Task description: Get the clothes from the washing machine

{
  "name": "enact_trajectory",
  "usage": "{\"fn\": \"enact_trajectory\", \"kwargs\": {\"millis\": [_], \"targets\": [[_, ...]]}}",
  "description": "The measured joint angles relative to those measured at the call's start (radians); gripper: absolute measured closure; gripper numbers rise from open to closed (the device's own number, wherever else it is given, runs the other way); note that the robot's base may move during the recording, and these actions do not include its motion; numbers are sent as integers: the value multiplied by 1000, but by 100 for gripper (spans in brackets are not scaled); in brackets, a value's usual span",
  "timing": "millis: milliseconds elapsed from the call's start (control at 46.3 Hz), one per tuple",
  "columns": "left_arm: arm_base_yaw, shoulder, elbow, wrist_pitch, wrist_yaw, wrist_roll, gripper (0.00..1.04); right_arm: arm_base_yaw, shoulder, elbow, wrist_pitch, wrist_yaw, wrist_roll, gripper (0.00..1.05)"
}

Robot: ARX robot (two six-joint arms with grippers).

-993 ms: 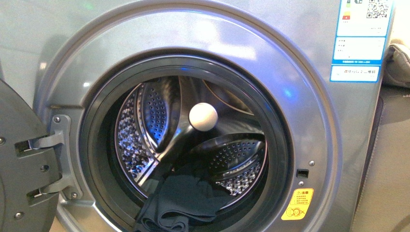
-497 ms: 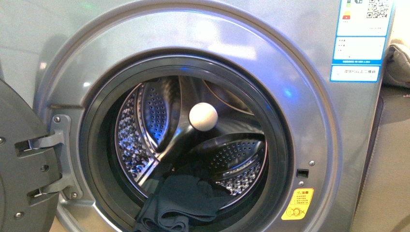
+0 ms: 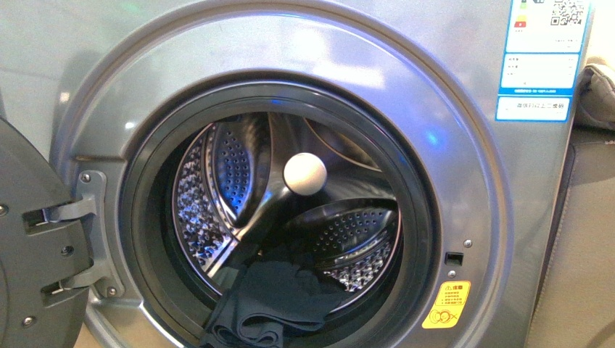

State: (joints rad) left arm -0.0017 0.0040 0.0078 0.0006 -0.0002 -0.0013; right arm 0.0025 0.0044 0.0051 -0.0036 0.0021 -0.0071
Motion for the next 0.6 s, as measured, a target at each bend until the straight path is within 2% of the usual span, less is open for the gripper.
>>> {"fn": "enact_trajectory", "kwargs": {"millis": [605], "targets": [[0,0,0,0,0,0,6,0,0,0,0,0,0,8]]}}
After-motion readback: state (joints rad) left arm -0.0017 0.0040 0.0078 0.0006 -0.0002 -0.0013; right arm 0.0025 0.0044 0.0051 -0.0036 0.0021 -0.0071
